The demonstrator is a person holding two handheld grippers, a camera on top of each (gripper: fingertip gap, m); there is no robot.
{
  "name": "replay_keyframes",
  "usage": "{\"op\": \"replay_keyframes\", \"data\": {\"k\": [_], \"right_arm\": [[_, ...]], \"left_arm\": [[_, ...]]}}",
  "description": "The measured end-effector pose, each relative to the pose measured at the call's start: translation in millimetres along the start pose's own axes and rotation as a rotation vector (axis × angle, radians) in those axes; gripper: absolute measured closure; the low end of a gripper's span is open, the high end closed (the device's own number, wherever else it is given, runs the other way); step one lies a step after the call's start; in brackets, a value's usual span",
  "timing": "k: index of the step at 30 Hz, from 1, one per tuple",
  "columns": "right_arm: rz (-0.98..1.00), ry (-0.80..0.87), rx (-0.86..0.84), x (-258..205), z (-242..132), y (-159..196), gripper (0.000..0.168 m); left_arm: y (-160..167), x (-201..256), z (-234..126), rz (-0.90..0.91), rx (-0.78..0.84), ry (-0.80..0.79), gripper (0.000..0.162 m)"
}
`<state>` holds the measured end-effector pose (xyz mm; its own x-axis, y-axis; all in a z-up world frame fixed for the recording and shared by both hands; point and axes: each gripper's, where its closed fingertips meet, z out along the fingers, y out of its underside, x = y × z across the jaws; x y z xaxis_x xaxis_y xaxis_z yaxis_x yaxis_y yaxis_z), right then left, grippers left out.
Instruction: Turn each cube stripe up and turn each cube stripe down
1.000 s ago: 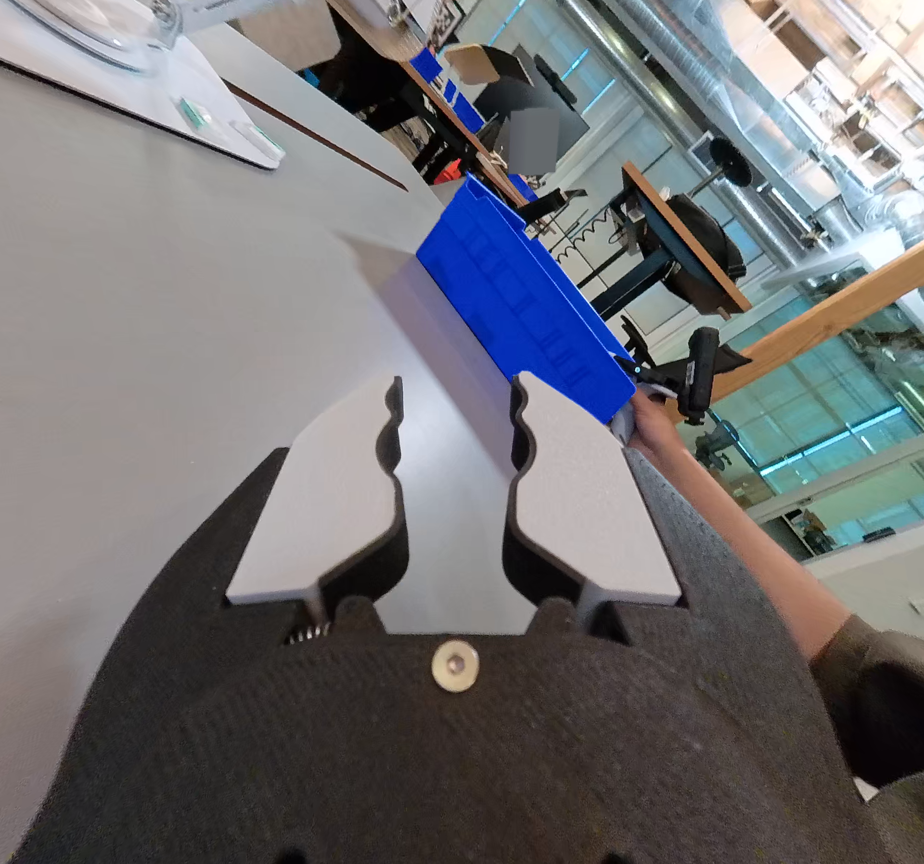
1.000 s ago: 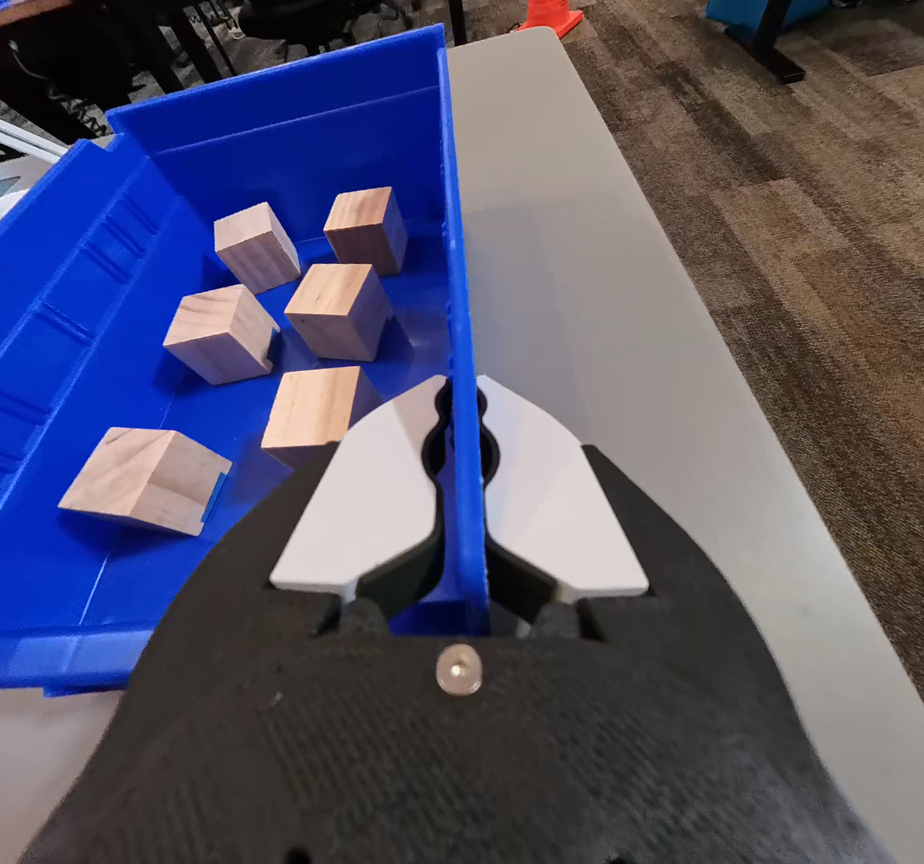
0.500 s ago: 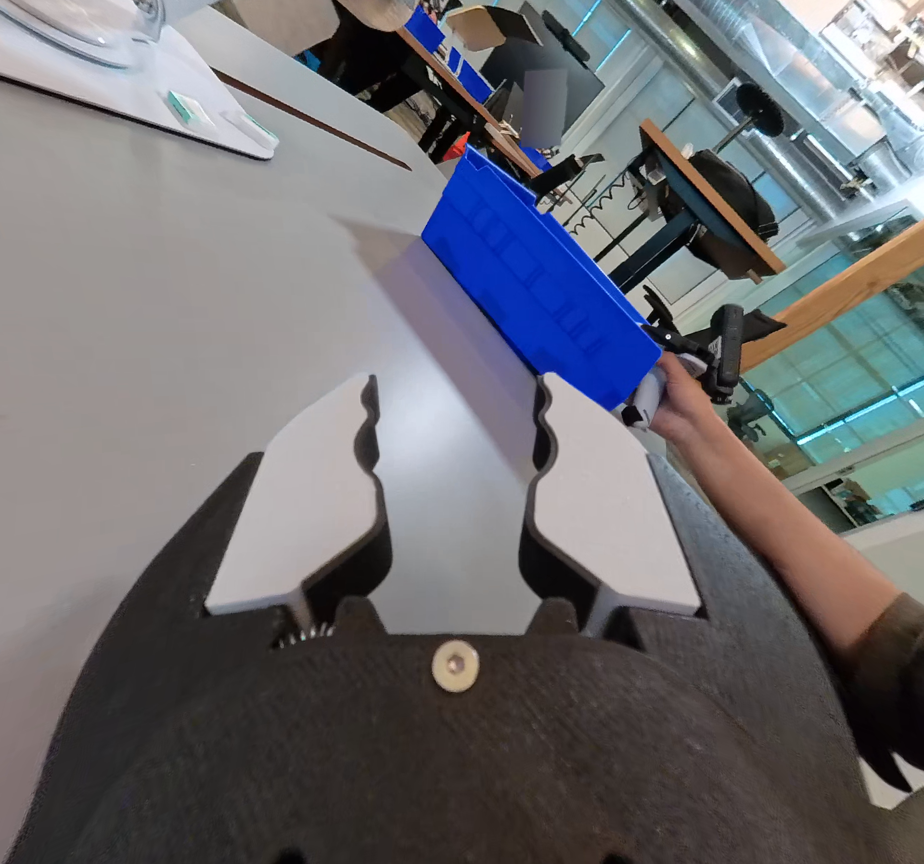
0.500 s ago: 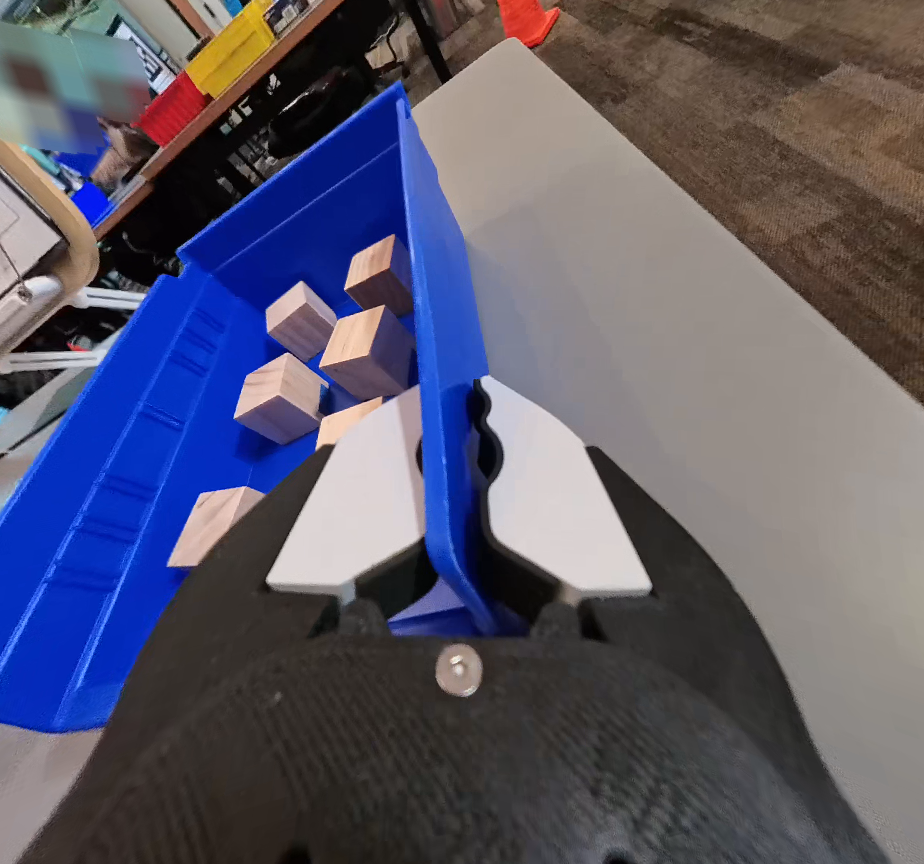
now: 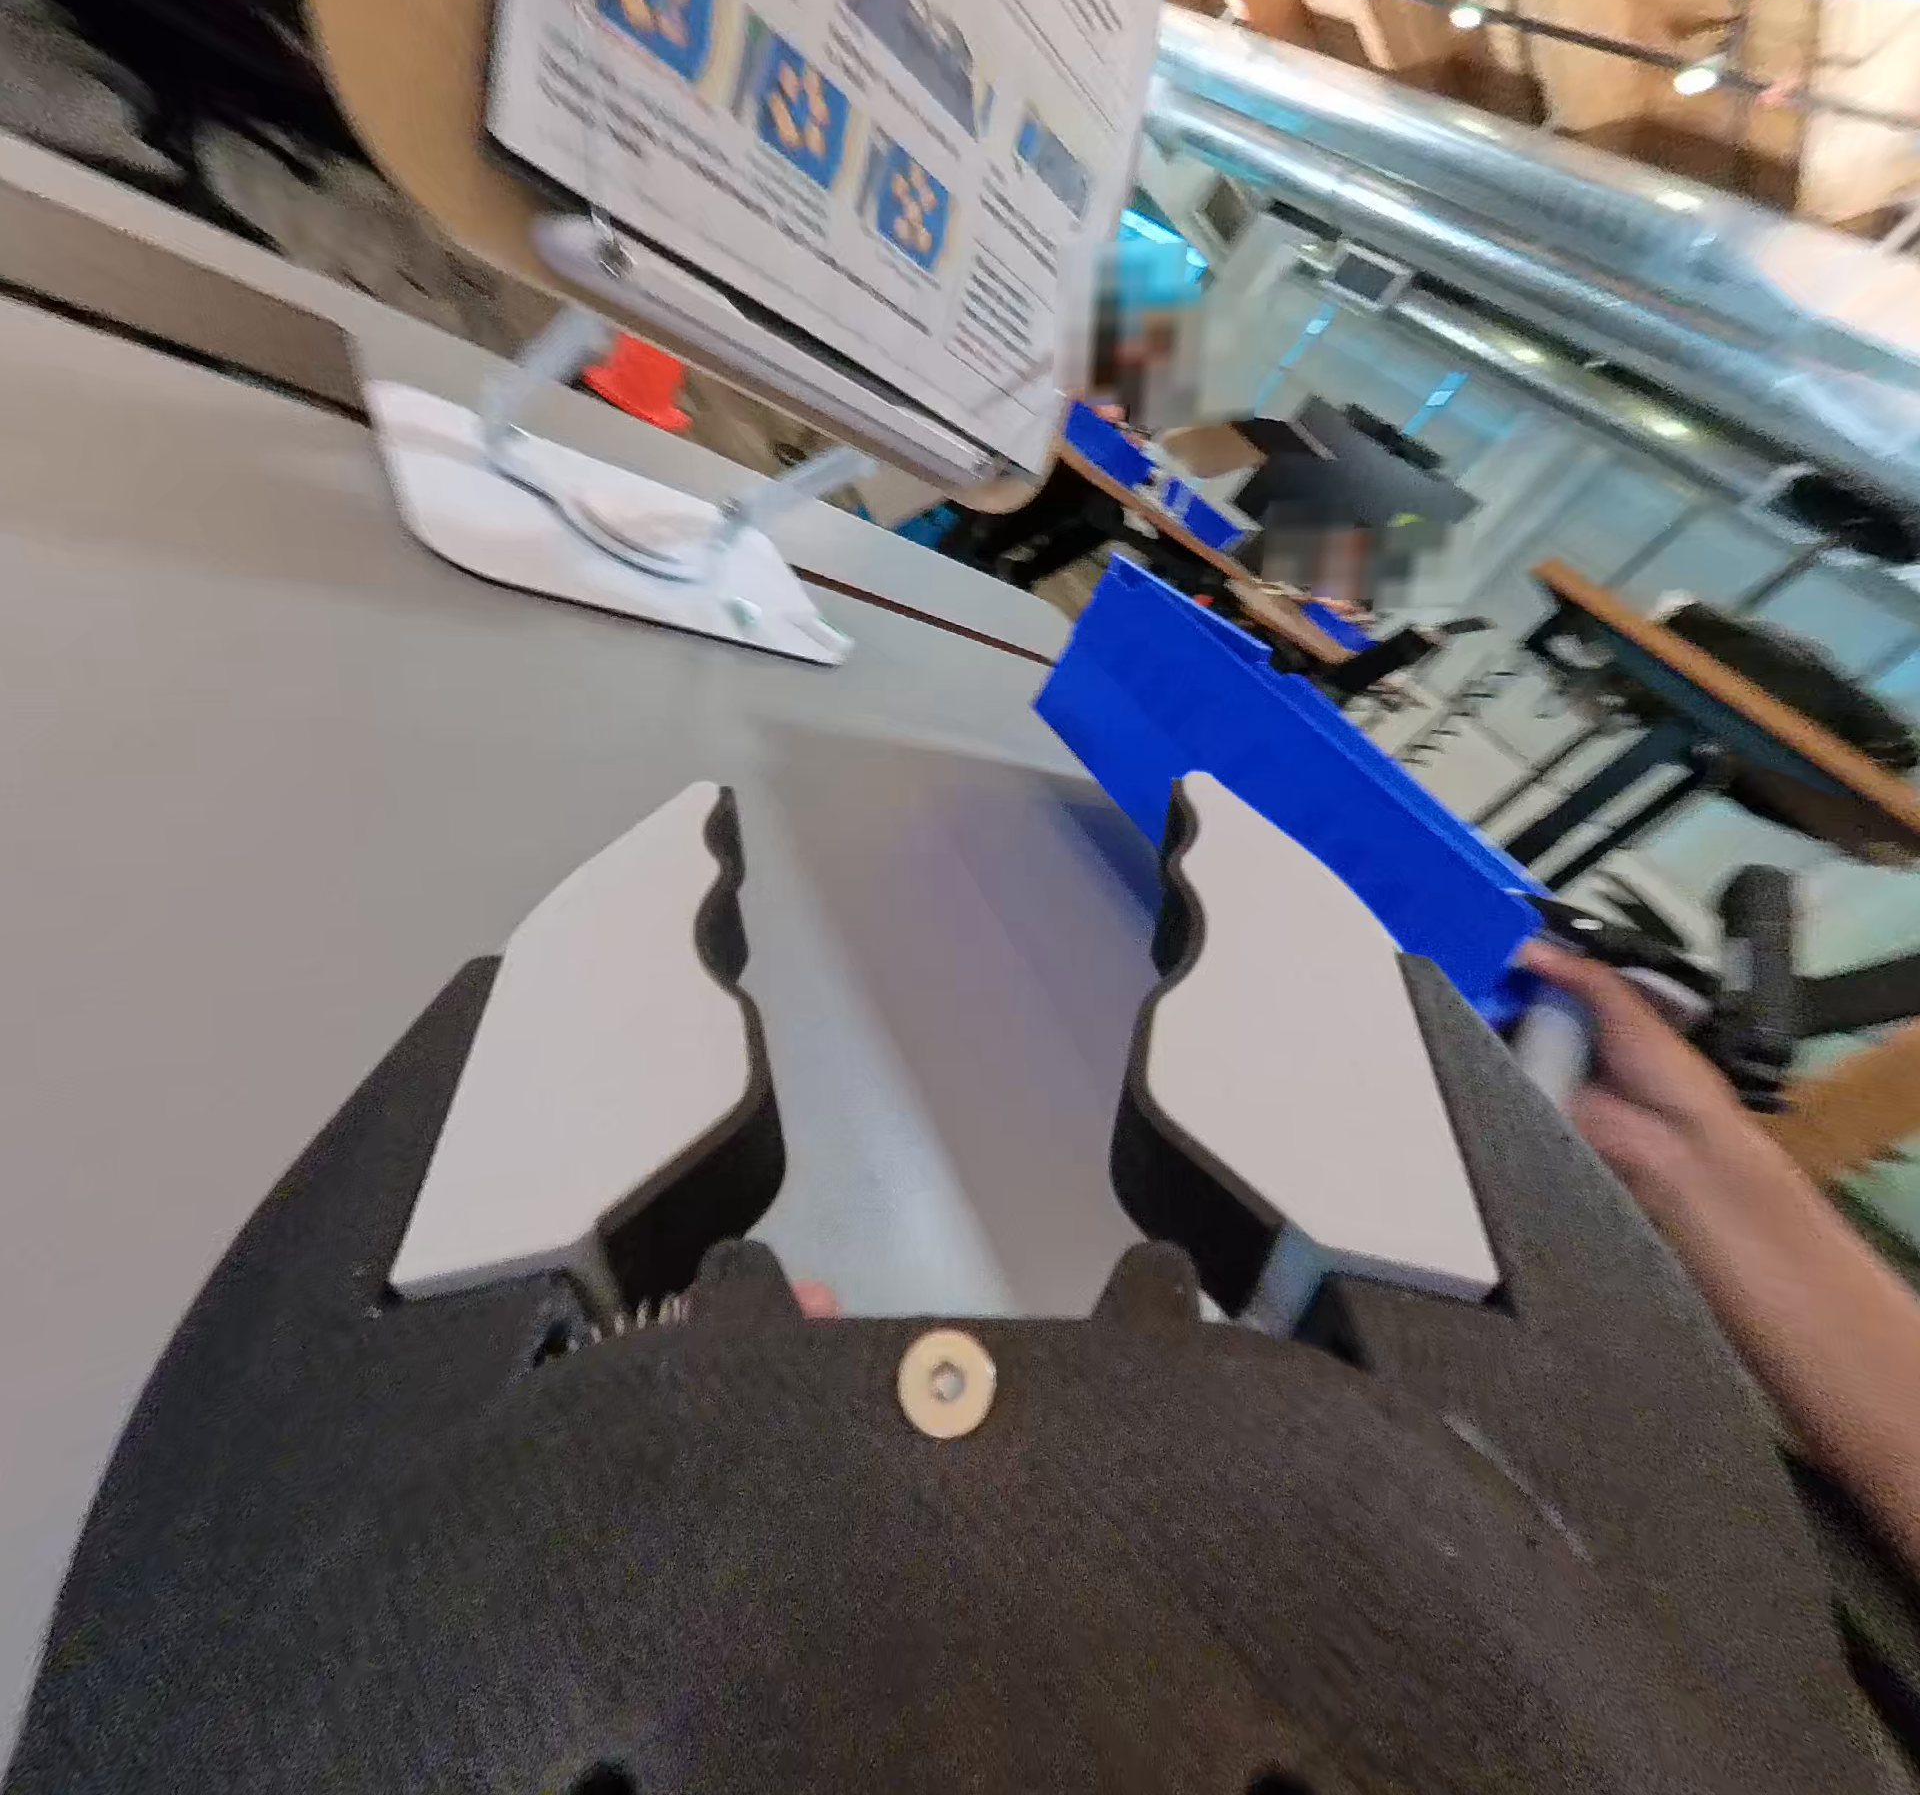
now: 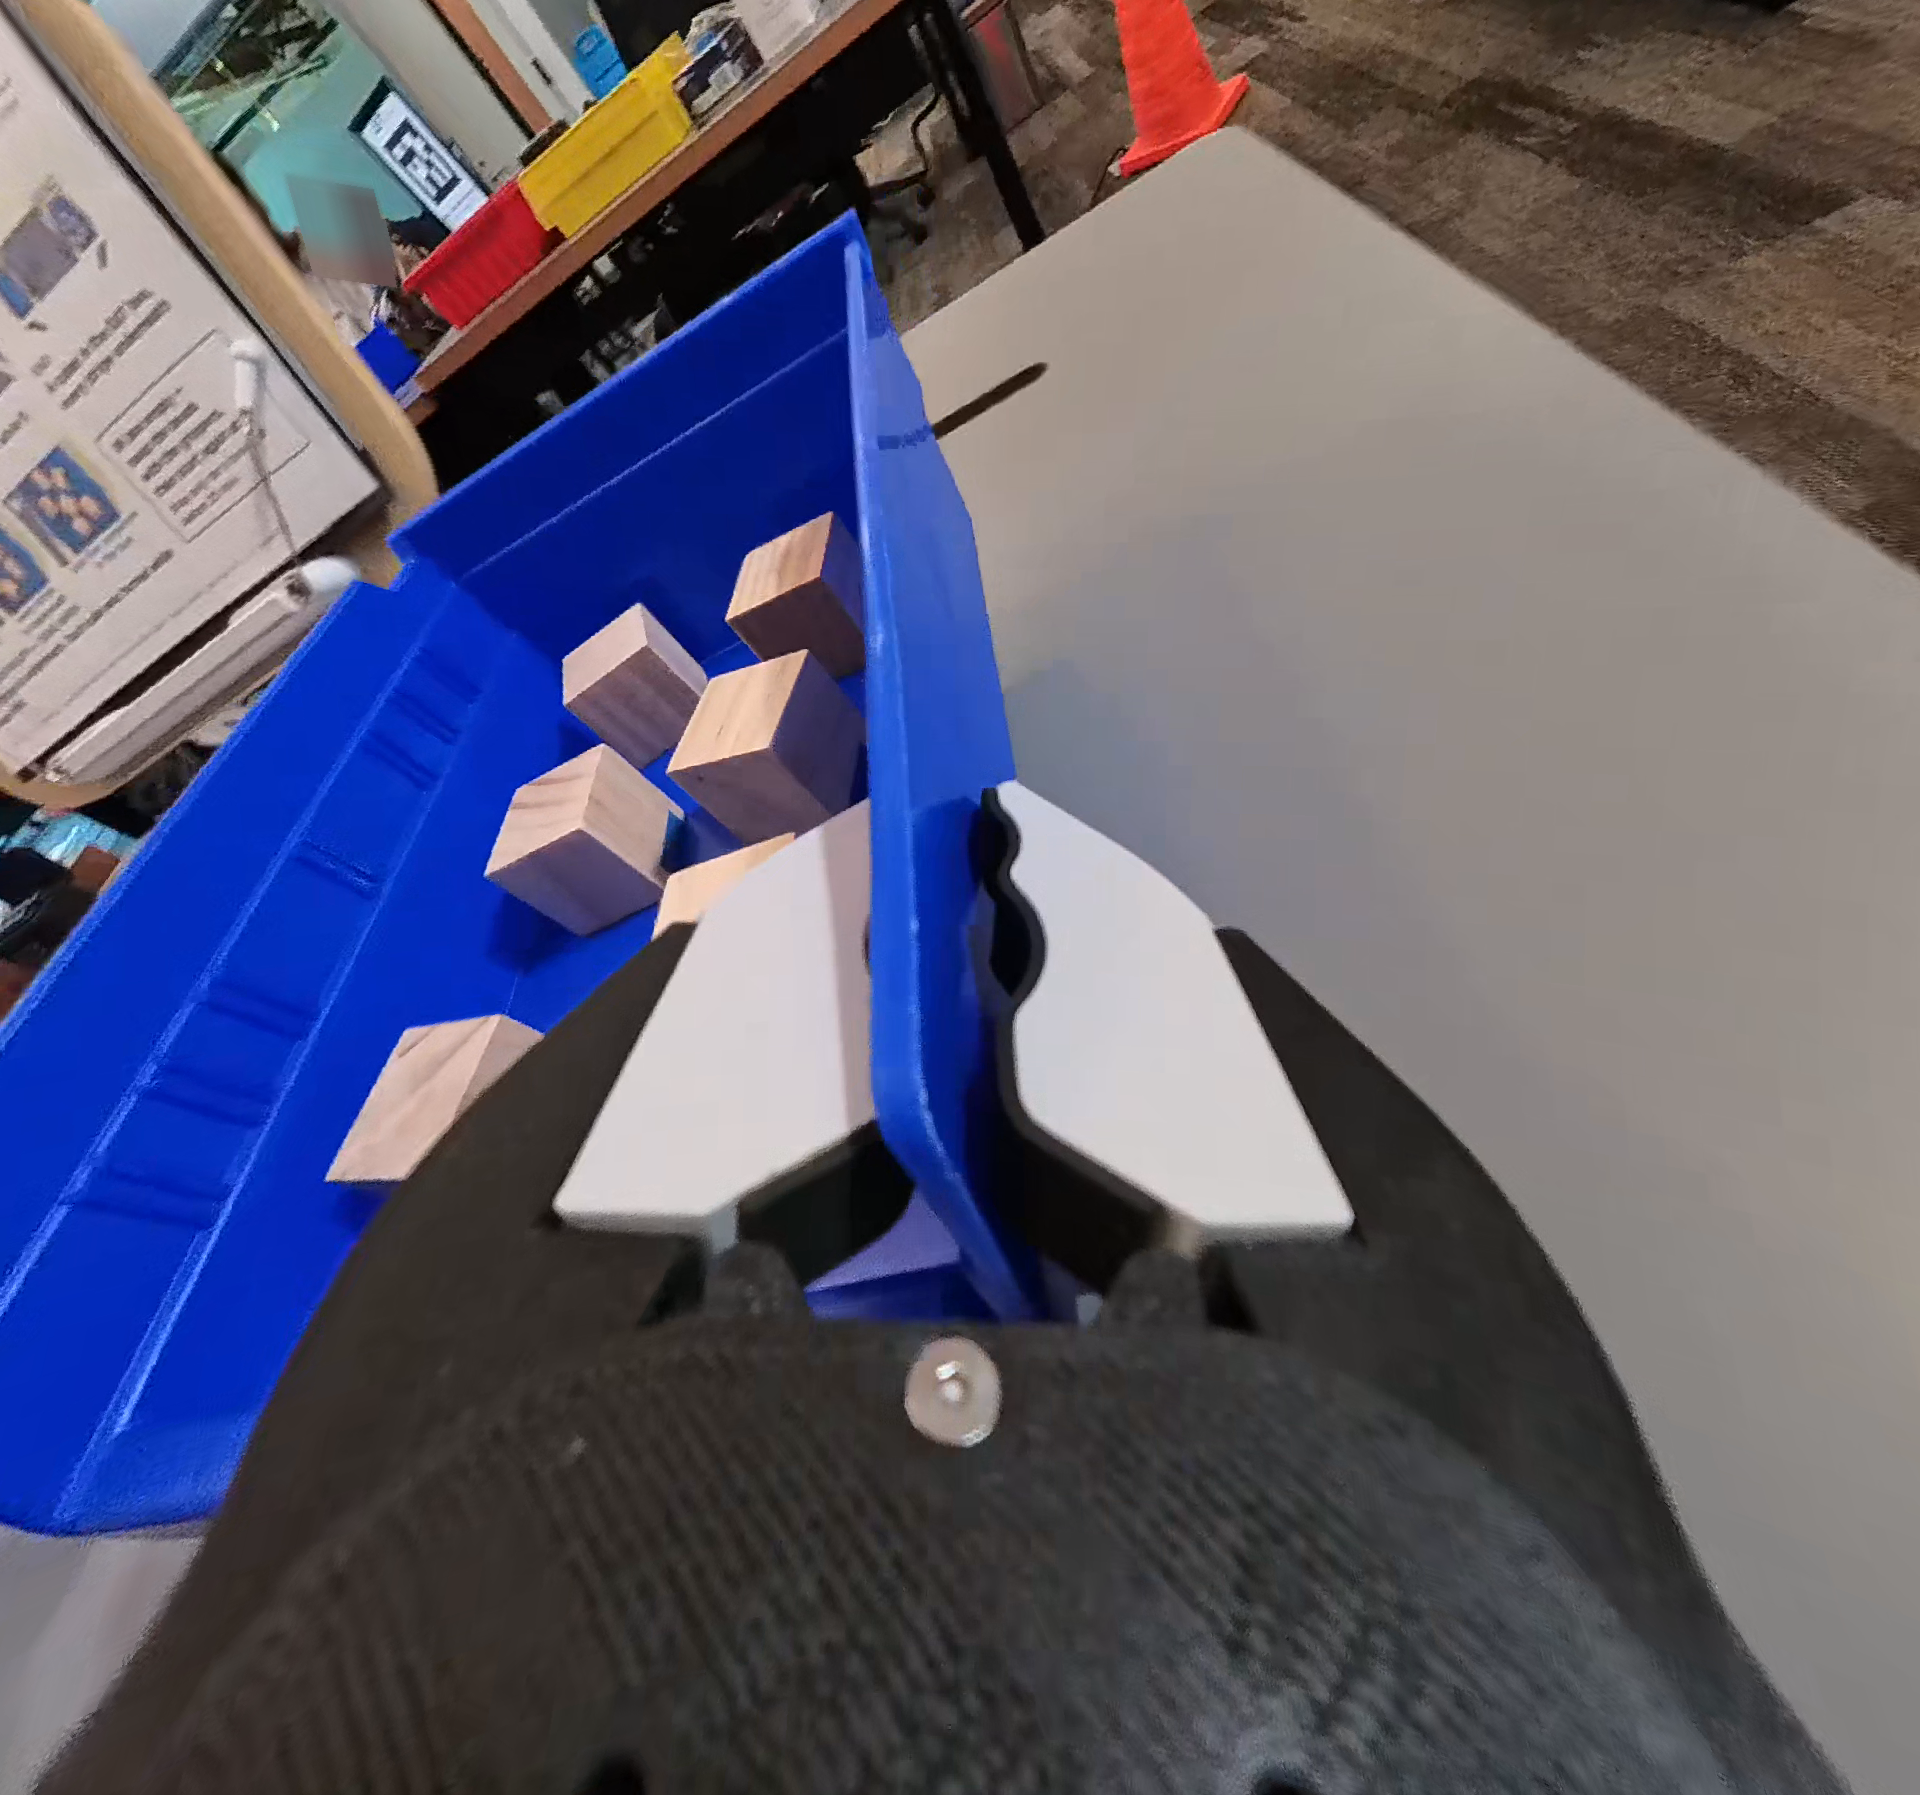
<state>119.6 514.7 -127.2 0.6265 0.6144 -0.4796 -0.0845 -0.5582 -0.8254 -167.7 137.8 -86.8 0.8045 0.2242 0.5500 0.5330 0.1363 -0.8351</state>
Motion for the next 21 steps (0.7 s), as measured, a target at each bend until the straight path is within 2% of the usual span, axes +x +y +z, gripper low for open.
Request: {"op": "replay_keyframes", "data": {"k": [2, 7, 12, 15, 21], "right_arm": [[-0.023, -0.032, -0.035, -15, 4, 8, 0.159], [-0.063, -0.139, -0.120, -58, 17, 32, 0.159], [-0.089, -0.237, -0.180, -104, 30, 55, 0.159], [-0.102, -0.291, -0.220, -130, 38, 71, 0.159], [-0.151, -0.371, -0.297, -170, 46, 102, 0.158]], "left_arm": [[-16, -14, -17, 0.102, 0.062, -0.101, 0.088], [-71, -31, -62, 0.350, 0.265, -0.303, 0.082], [-107, -46, -105, 0.604, 0.385, -0.523, 0.079], [-109, -75, -121, 0.653, 0.346, -0.619, 0.081], [-91, -145, -133, 0.569, 0.126, -0.725, 0.080]]}}
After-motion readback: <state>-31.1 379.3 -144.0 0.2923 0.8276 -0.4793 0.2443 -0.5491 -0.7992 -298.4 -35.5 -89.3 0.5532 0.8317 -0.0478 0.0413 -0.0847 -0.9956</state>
